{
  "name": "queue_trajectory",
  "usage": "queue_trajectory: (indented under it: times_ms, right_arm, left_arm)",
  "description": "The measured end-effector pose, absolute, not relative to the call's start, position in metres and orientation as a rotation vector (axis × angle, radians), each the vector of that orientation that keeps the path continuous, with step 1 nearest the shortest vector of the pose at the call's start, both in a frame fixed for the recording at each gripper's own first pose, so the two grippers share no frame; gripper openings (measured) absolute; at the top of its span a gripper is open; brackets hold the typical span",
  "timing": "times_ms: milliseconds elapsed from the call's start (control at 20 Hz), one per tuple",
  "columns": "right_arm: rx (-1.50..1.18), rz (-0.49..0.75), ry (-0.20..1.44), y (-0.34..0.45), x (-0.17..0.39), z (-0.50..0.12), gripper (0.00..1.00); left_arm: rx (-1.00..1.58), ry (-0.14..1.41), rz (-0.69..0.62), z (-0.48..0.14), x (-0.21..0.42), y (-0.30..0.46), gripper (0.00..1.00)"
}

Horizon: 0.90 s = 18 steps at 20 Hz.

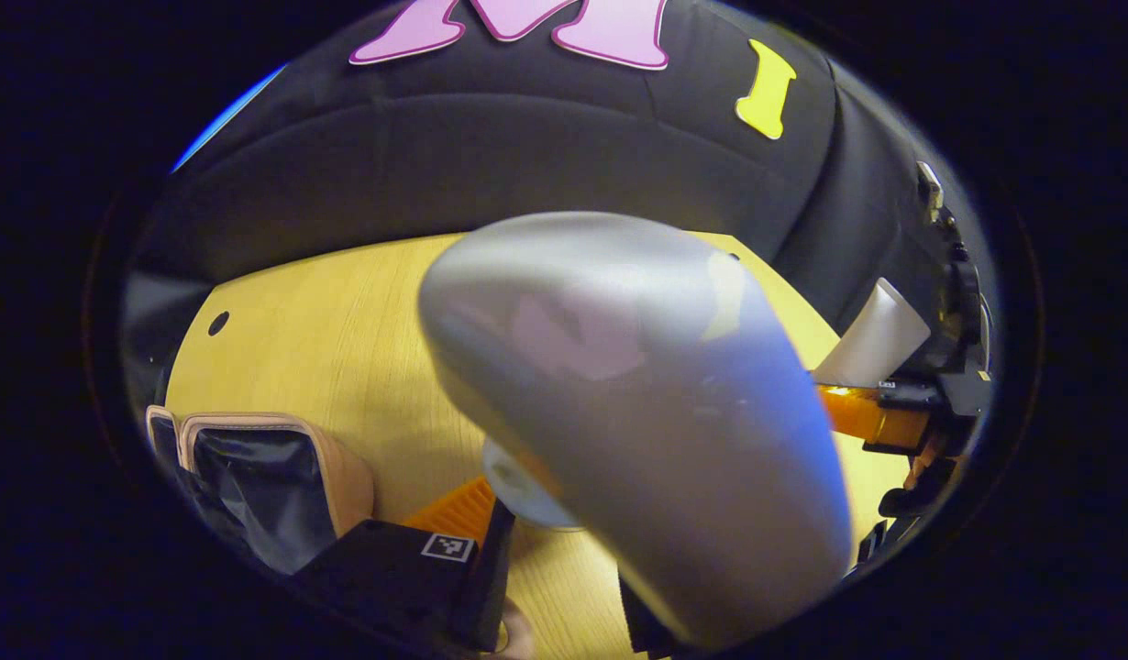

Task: First open the suitcase, pack the skin care products into it, and then close the suitcase.

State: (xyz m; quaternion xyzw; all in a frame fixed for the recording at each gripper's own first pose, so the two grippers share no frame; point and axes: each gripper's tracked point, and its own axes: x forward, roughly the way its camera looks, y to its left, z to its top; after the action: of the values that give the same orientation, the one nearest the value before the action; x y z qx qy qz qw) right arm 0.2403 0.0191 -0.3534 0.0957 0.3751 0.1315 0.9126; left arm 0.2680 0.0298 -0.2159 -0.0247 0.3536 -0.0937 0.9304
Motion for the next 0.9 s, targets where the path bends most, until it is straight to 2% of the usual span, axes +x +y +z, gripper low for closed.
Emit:
queue_trajectory:
  times_ms: [100,150,200,350,400,450,500,550,600,700,750,800,900]
  right_arm:
    - [0.213,0.315,0.747,0.036,0.226,-0.324,0.40]
    - [0.222,0.336,0.738,0.045,0.218,-0.312,0.45]
    - [0.233,0.361,0.730,0.056,0.211,-0.301,0.35]
    - [0.249,0.441,0.711,0.099,0.188,-0.275,0.34]
    - [0.246,0.469,0.701,0.113,0.181,-0.268,0.40]
    - [0.242,0.495,0.693,0.124,0.173,-0.264,0.40]
    - [0.239,0.517,0.691,0.135,0.167,-0.260,0.34]
    - [0.238,0.534,0.691,0.142,0.159,-0.256,0.40]
    - [0.239,0.549,0.687,0.151,0.153,-0.251,0.40]
    - [0.235,0.572,0.678,0.162,0.141,-0.242,0.40]
    - [0.228,0.577,0.673,0.165,0.136,-0.239,0.34]
    - [0.219,0.576,0.669,0.165,0.131,-0.237,0.40]
    - [0.209,0.573,0.668,0.165,0.123,-0.232,0.40]
  left_arm:
    - [-0.024,0.727,-0.231,-0.190,0.232,0.042,0.57]
    - [-0.008,0.744,-0.252,-0.178,0.212,0.049,0.57]
    - [0.010,0.764,-0.273,-0.170,0.191,0.059,0.57]
    - [0.053,0.913,-0.247,-0.164,0.138,0.106,0.57]
    - [0.065,0.970,-0.224,-0.171,0.122,0.129,0.57]
    - [0.081,1.033,-0.194,-0.180,0.107,0.152,0.57]
    - [0.100,1.111,-0.156,-0.191,0.094,0.175,0.57]
    - [0.119,1.179,-0.120,-0.200,0.081,0.197,0.57]
    - [0.131,1.238,-0.094,-0.212,0.074,0.213,0.58]
    - [0.100,1.356,-0.029,-0.242,0.070,0.235,0.57]
    - [0.067,1.402,-0.011,-0.258,0.071,0.241,0.57]
    - [0.040,1.436,0.004,-0.270,0.071,0.247,0.57]
    - [0.030,1.509,0.040,-0.297,0.070,0.261,0.57]
